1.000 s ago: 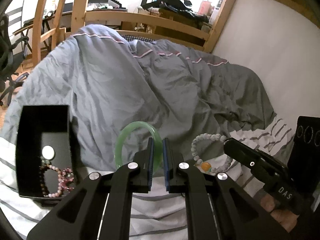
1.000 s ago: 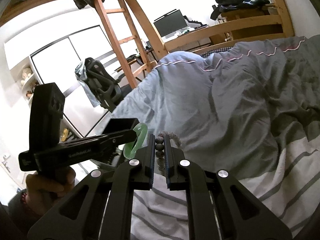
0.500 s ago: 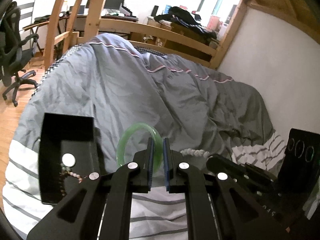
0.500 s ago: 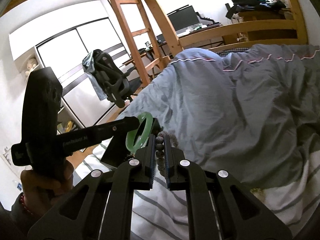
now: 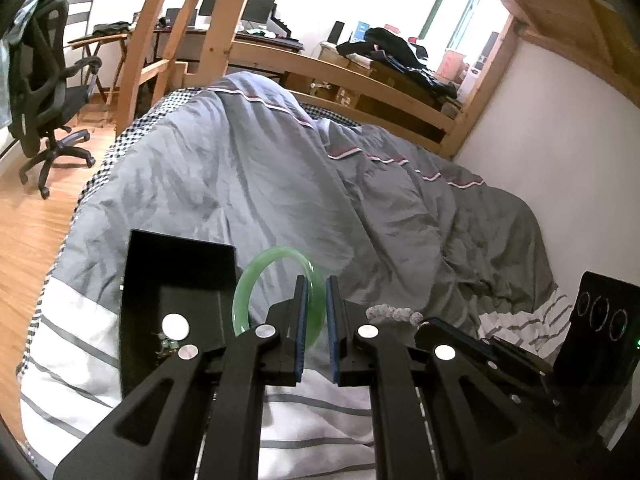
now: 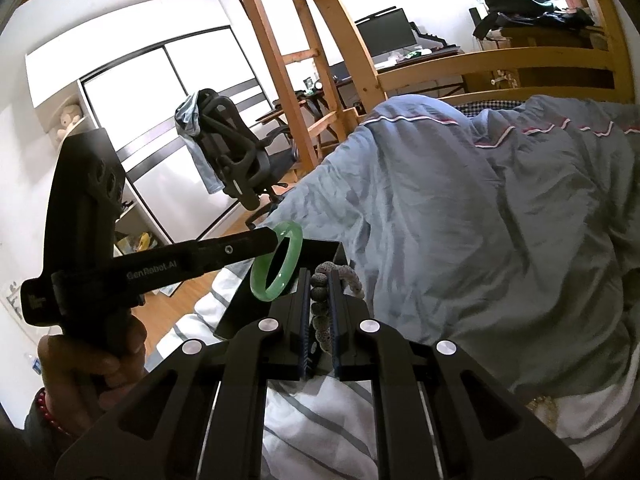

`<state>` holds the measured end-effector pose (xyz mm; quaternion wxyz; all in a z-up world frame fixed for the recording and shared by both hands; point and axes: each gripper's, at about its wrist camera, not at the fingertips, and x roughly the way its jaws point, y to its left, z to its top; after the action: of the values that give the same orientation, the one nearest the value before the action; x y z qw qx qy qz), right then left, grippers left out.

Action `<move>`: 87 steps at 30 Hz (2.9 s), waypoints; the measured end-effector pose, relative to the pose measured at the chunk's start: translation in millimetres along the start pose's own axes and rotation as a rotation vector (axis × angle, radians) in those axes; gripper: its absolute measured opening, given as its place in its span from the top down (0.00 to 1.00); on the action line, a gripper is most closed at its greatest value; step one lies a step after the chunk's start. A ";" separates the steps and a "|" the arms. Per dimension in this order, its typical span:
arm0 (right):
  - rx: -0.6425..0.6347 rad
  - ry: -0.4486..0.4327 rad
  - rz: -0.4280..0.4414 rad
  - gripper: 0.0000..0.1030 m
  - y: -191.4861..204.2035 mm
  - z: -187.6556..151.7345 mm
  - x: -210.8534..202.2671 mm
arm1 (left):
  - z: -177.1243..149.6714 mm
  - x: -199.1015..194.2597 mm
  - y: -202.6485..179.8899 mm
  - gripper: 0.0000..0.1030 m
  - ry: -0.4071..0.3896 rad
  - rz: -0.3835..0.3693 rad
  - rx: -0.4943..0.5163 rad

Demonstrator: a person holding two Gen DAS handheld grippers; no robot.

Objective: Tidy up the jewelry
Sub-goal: 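Lower the green bangle into the black box with the left gripper while the right lowers the grey bead strand, then open both grippers over the black box to release the jewelry, then grasp the silver ring with the left gripper while the right gripper grasps a beaded strand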

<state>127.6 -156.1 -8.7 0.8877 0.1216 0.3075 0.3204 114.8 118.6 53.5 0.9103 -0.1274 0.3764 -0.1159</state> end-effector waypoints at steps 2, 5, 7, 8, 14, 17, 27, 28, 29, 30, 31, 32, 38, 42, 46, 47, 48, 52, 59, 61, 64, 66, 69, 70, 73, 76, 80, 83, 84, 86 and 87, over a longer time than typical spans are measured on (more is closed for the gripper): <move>-0.002 0.001 0.001 0.91 2.6 0.9 3.8 | 1.8 -2.2 6.8 0.92 -0.008 0.009 -0.016; -0.006 0.007 0.009 0.91 7.3 1.9 10.5 | 3.5 -4.6 14.4 0.92 -0.013 0.014 -0.032; -0.013 0.010 0.012 0.91 10.9 3.4 15.7 | 4.0 -4.5 20.7 0.92 -0.011 0.018 -0.045; -0.014 0.012 0.017 0.91 12.3 3.6 18.1 | 4.2 -3.4 24.7 0.92 -0.006 0.021 -0.053; -0.036 0.028 0.035 0.91 26.1 4.3 36.0 | 5.1 1.1 46.2 0.92 0.009 0.033 -0.104; -0.040 0.037 0.043 0.91 30.0 2.7 43.9 | 5.4 3.0 55.0 0.92 0.014 0.039 -0.127; -0.042 0.076 0.057 0.91 34.9 -4.4 66.0 | 5.0 9.8 76.7 0.91 0.031 0.068 -0.195; -0.042 0.080 0.056 0.91 35.3 -5.8 67.6 | 4.6 9.9 77.6 0.91 0.032 0.070 -0.199; -0.042 0.084 0.056 0.91 35.5 -7.0 69.0 | 4.4 10.3 78.3 0.91 0.034 0.073 -0.203; -0.042 0.090 0.057 0.91 35.5 -8.6 70.9 | 4.1 10.8 79.5 0.91 0.036 0.077 -0.209; -0.043 0.094 0.058 0.91 35.8 -9.3 72.4 | 3.9 11.3 80.6 0.91 0.039 0.081 -0.213; -0.044 0.098 0.058 0.91 36.0 -10.0 73.8 | 3.8 11.6 82.1 0.91 0.040 0.086 -0.217; -0.051 0.134 0.058 0.91 38.8 -16.9 83.3 | 1.8 14.5 85.5 0.91 0.050 0.118 -0.228; -0.055 0.154 0.061 0.91 43.3 -19.4 88.1 | 0.5 14.7 88.0 0.91 0.049 0.126 -0.239; -0.052 0.167 0.060 0.90 45.2 -19.8 90.6 | 1.4 9.0 90.7 0.91 0.018 0.140 -0.251; -0.051 0.168 0.061 0.90 45.0 -19.8 90.7 | 1.4 8.1 91.8 0.91 0.013 0.142 -0.253; -0.048 0.170 0.061 0.90 44.7 -19.7 90.7 | 1.3 5.9 93.0 0.91 0.003 0.138 -0.258; -0.041 0.172 0.054 0.83 42.5 -18.9 89.9 | 3.2 -0.1 91.5 0.91 -0.031 0.127 -0.257; -0.039 0.114 0.028 0.22 41.8 -10.6 75.8 | 5.0 -13.9 85.9 0.28 -0.118 0.127 -0.255; -0.034 0.091 0.006 0.07 38.9 -9.1 69.5 | 5.7 -15.6 83.3 0.19 -0.133 0.123 -0.251; -0.024 0.089 -0.023 0.06 31.6 -6.5 61.8 | 5.8 -13.3 79.4 0.11 -0.132 0.122 -0.235; -0.024 0.087 -0.055 0.04 25.1 -5.2 55.6 | 5.5 -11.8 76.6 0.07 -0.138 0.128 -0.229; -0.026 0.082 -0.093 0.04 14.1 -2.5 43.0 | 4.9 -8.1 70.8 0.07 -0.128 0.122 -0.212; -0.026 0.080 -0.109 0.04 10.0 -1.7 37.5 | 4.1 -6.8 69.0 0.07 -0.128 0.124 -0.208; -0.028 0.080 -0.156 0.04 -2.8 -1.7 20.2 | 1.7 -1.8 61.3 0.06 -0.119 0.128 -0.193; -0.033 0.078 -0.208 0.04 -17.1 -7.3 -0.1 | -2.9 8.3 46.5 0.06 -0.093 0.154 -0.148; -0.022 0.077 -0.268 0.04 -38.2 -16.2 -24.7 | -11.1 23.2 18.0 0.06 -0.062 0.169 -0.069; 0.034 0.067 -0.298 0.04 -57.6 -22.3 -44.0 | -18.7 33.8 -2.5 0.06 -0.042 0.159 -0.033; 0.052 0.059 -0.302 0.04 -63.8 -24.5 -51.4 | -23.1 38.9 -13.2 0.06 -0.035 0.167 -0.014; 0.071 0.051 -0.321 0.04 -72.6 -27.9 -62.6 | -29.7 43.5 -28.0 0.06 -0.034 0.172 0.019; 0.076 0.047 -0.330 0.04 -77.1 -30.1 -68.1 | -32.9 46.3 -36.0 0.06 -0.031 0.164 0.041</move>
<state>105.7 -258.4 -32.1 0.9155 0.0955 0.3560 0.1609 119.1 65.7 12.1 0.9248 -0.0793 0.3691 -0.0466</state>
